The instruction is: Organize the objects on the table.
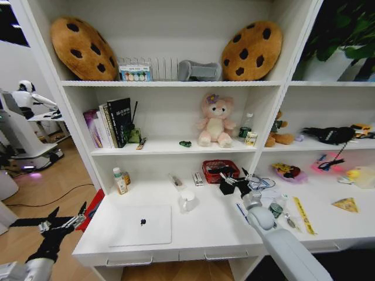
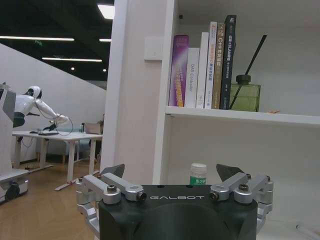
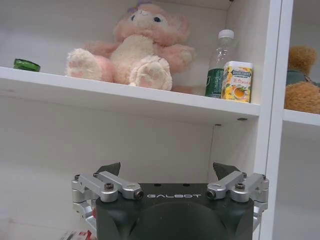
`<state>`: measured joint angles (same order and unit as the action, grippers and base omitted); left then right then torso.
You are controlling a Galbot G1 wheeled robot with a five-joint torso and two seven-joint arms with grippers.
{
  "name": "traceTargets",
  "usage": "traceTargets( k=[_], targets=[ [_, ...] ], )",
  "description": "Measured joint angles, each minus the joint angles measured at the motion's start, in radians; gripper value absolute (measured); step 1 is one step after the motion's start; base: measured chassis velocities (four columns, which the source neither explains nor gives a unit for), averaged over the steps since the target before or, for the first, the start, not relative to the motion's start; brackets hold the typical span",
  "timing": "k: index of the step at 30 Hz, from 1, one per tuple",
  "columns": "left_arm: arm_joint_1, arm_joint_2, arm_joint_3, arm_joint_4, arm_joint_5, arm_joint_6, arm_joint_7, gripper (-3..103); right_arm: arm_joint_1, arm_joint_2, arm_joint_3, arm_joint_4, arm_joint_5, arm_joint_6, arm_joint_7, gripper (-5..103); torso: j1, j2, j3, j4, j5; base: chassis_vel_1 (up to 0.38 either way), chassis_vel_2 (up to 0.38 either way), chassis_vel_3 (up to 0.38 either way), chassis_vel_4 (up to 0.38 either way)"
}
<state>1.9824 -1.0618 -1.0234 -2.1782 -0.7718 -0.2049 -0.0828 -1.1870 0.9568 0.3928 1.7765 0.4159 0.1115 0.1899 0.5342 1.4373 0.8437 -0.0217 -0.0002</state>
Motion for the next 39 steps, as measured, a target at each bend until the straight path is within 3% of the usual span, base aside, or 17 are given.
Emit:
traceTargets(
  k=[4, 9, 12, 13, 15, 16, 18, 21, 27, 39],
  targets=[
    [0.000, 0.000, 0.000, 0.000, 0.000, 0.000, 0.000, 100, -0.144, -0.006, 0.043, 0.124, 0.024, -0.137, 0.063, 100, 0.000, 0.000, 0.000, -0.0003, 0.0001, 0.000, 0.000, 0.000, 0.000],
    [0.000, 0.000, 0.000, 0.000, 0.000, 0.000, 0.000, 100, -0.188, -0.004, 0.041, 0.144, 0.053, -0.205, 0.093, 100, 0.000, 0.000, 0.000, 0.0002, 0.0002, 0.000, 0.000, 0.000, 0.000],
    [0.000, 0.000, 0.000, 0.000, 0.000, 0.000, 0.000, 100, -0.193, -0.005, 0.024, 0.128, 0.128, -0.300, 0.101, 100, 0.000, 0.000, 0.000, 0.0002, 0.0004, 0.000, 0.000, 0.000, 0.000],
    [0.000, 0.000, 0.000, 0.000, 0.000, 0.000, 0.000, 100, -0.193, -0.005, 0.024, 0.128, 0.128, -0.300, 0.101, 100, 0.000, 0.000, 0.000, 0.0002, 0.0004, 0.000, 0.000, 0.000, 0.000],
    [0.000, 0.000, 0.000, 0.000, 0.000, 0.000, 0.000, 100, -0.178, -0.018, 0.014, 0.121, 0.224, -0.392, 0.114, 100, 0.000, 0.000, 0.000, 0.0001, 0.0002, 0.000, 0.000, 0.000, 0.000],
    [0.000, 0.000, 0.000, 0.000, 0.000, 0.000, 0.000, 100, -0.178, -0.018, 0.014, 0.121, 0.224, -0.392, 0.114, 100, 0.000, 0.000, 0.000, 0.0001, 0.0002, 0.000, 0.000, 0.000, 0.000],
    [0.000, 0.000, 0.000, 0.000, 0.000, 0.000, 0.000, 100, -0.150, -0.032, 0.010, 0.114, 0.336, -0.479, 0.141, 100, 0.000, 0.000, 0.000, 0.0003, 0.0001, 0.000, 0.000, 0.000, 0.000],
    [0.000, 0.000, 0.000, 0.000, 0.000, 0.000, 0.000, 100, -0.137, -0.039, 0.014, 0.115, 0.408, -0.526, 0.164, 100, 0.000, 0.000, 0.000, 0.0003, 0.0002, 0.000, 0.000, 0.000, 0.000],
    [0.000, 0.000, 0.000, 0.000, 0.000, 0.000, 0.000, 100, -0.131, -0.053, 0.037, 0.114, 0.448, -0.563, 0.176, 100, 0.000, 0.000, 0.000, 0.0000, 0.0002, 0.000, 0.000, 0.000, 0.000],
    [0.000, 0.000, 0.000, 0.000, 0.000, 0.000, 0.000, 100, -0.078, -0.069, 0.022, 0.005, 0.467, -0.554, 0.154, 103, 0.000, 0.000, 0.000, 0.0002, 0.0002, 0.000, 0.000, 0.000, 0.000]
  ],
)
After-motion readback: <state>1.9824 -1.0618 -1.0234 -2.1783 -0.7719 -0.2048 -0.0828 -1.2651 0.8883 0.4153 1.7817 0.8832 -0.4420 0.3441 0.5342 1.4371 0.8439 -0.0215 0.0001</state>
